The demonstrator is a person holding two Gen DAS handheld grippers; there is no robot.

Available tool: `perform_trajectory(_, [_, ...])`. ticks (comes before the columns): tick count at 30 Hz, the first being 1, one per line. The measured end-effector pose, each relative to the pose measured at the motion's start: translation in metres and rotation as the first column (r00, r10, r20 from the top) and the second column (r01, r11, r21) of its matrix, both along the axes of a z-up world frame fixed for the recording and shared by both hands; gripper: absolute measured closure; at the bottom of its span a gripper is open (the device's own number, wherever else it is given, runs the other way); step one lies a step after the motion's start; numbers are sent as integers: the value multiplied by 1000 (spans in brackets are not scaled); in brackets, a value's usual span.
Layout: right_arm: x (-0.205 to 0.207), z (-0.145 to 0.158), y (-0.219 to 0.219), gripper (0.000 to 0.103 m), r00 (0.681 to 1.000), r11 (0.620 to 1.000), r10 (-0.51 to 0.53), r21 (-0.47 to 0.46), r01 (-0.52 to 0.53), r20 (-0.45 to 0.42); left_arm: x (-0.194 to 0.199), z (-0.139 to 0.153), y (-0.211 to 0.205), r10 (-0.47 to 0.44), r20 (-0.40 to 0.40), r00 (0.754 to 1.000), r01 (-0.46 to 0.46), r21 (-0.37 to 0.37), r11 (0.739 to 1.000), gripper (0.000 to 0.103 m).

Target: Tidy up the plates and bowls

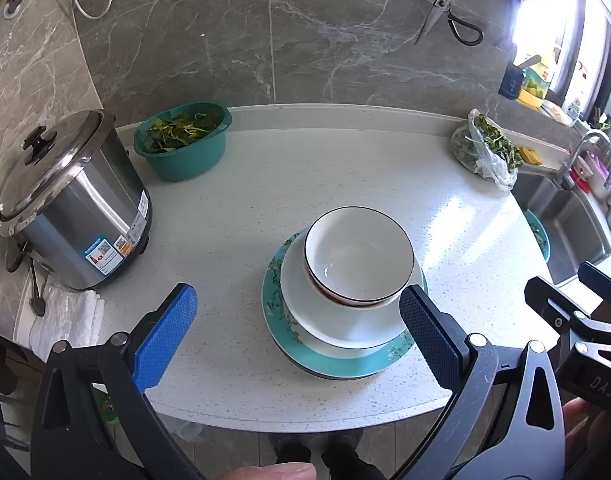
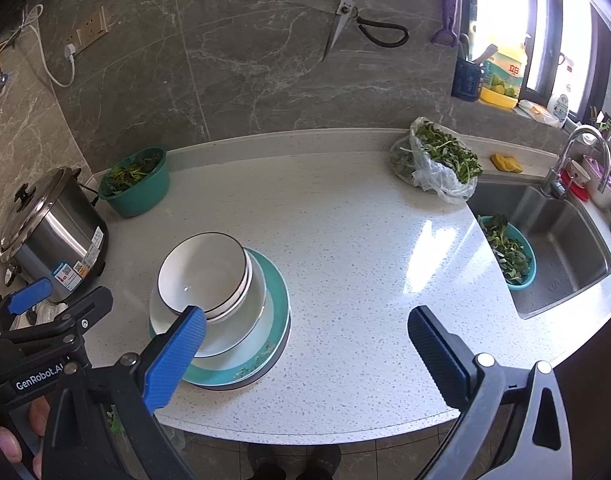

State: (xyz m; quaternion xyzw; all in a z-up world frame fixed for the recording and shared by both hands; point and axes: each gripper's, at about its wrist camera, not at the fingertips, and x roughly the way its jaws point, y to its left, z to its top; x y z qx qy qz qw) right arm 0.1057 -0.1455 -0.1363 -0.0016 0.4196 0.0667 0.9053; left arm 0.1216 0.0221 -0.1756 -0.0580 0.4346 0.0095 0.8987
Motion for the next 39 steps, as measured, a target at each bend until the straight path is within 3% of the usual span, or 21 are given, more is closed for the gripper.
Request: perform_trajectory(39, [-1,-3,-17,0,999,999,-39,-6,39,-11,3,0,-26,-49,-3,999,49,5,999,0])
